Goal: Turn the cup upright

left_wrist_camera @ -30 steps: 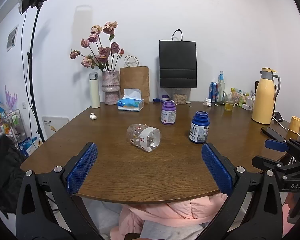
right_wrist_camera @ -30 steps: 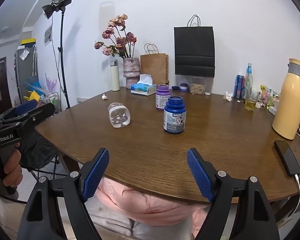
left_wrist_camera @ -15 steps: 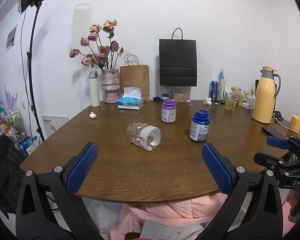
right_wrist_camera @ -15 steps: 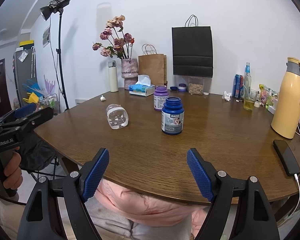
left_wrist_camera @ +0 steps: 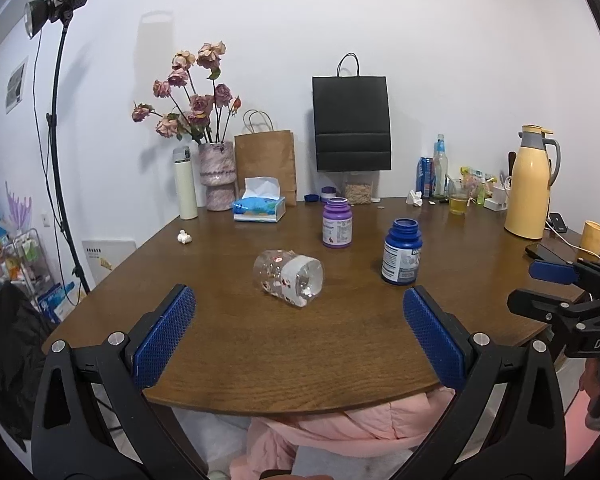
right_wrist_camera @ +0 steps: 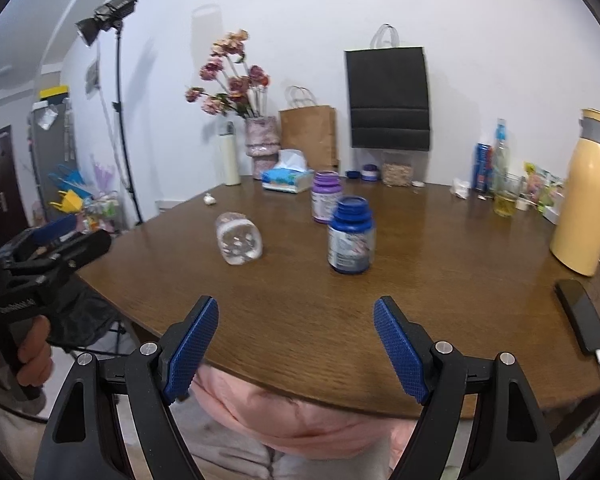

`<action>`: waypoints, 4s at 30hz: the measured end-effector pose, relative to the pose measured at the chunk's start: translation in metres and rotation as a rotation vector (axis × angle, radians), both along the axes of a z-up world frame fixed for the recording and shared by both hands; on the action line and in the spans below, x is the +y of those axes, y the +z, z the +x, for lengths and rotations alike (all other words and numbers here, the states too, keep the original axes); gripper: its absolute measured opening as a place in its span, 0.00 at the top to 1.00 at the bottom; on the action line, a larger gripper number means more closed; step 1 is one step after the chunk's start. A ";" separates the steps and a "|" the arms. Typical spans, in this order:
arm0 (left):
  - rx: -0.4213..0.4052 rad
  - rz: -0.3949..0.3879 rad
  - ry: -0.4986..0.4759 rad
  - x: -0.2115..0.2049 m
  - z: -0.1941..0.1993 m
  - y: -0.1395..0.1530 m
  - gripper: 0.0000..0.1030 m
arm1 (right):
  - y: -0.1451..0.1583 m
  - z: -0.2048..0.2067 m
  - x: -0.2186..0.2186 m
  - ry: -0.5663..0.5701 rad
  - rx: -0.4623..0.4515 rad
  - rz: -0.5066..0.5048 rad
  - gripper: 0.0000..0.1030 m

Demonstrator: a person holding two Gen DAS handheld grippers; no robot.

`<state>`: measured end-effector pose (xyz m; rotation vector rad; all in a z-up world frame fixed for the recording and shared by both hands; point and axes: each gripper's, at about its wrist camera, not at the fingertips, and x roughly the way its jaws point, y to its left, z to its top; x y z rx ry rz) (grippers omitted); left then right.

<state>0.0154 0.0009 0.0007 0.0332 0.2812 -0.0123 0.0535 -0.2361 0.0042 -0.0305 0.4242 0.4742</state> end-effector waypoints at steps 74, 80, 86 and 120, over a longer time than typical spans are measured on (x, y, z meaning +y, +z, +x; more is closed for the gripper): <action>0.262 -0.112 -0.338 0.044 0.291 0.009 0.43 | 0.062 0.302 0.068 0.258 0.105 0.152 0.14; 0.006 -0.161 -0.433 0.026 0.290 0.048 0.44 | 0.090 0.347 0.074 0.464 0.276 0.344 0.14; -0.050 -0.172 -0.458 0.031 0.294 0.049 0.40 | 0.097 0.361 0.092 0.601 0.350 0.456 0.37; 0.280 -0.138 -0.391 -0.022 0.212 -0.058 0.44 | 0.008 0.208 0.101 0.366 -0.073 -0.049 0.33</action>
